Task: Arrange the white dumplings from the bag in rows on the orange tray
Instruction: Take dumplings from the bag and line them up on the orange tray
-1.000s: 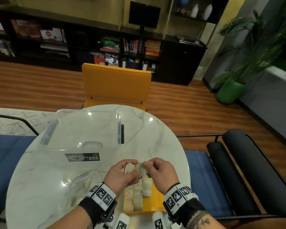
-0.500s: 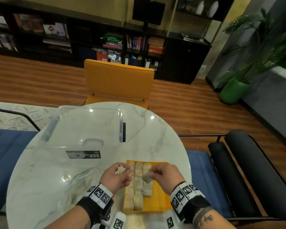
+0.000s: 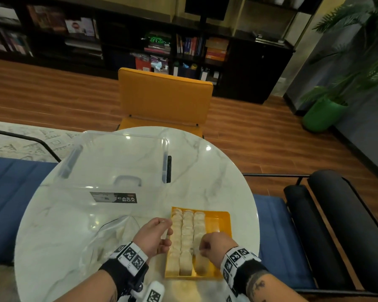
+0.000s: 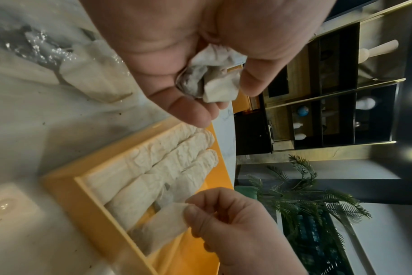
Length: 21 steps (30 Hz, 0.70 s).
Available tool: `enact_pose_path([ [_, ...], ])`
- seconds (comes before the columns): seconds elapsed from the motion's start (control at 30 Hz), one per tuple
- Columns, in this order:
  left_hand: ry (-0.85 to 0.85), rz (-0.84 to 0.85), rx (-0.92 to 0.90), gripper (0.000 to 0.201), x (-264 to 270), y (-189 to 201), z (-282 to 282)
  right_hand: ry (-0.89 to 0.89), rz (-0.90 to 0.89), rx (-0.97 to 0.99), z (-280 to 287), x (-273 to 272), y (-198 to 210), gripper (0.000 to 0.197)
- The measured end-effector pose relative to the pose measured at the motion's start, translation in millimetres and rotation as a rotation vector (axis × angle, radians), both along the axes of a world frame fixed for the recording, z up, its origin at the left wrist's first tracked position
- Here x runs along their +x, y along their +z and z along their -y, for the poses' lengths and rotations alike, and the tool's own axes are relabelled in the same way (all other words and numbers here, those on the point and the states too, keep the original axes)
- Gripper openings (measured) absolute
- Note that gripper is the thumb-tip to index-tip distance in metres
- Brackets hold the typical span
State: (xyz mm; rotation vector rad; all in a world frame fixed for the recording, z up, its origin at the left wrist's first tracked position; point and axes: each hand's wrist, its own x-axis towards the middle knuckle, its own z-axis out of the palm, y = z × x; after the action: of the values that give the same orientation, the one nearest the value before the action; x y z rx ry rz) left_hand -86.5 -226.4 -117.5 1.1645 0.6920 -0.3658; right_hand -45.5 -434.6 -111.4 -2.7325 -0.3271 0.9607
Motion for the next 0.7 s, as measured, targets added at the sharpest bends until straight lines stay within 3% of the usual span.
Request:
enact_pose_path([
  [0.43,0.072,-0.034,-0.187,0.024,3.1,13.2,0.4,-0.086,0.013,0.016,-8.5,31.2,-21.3,0.01],
  [0.7,0.01,0.036,-0.157,0.012,3.4,20.6,6.5,-0.152,0.113,0.14,-10.1,28.1,-5.1,0.017],
])
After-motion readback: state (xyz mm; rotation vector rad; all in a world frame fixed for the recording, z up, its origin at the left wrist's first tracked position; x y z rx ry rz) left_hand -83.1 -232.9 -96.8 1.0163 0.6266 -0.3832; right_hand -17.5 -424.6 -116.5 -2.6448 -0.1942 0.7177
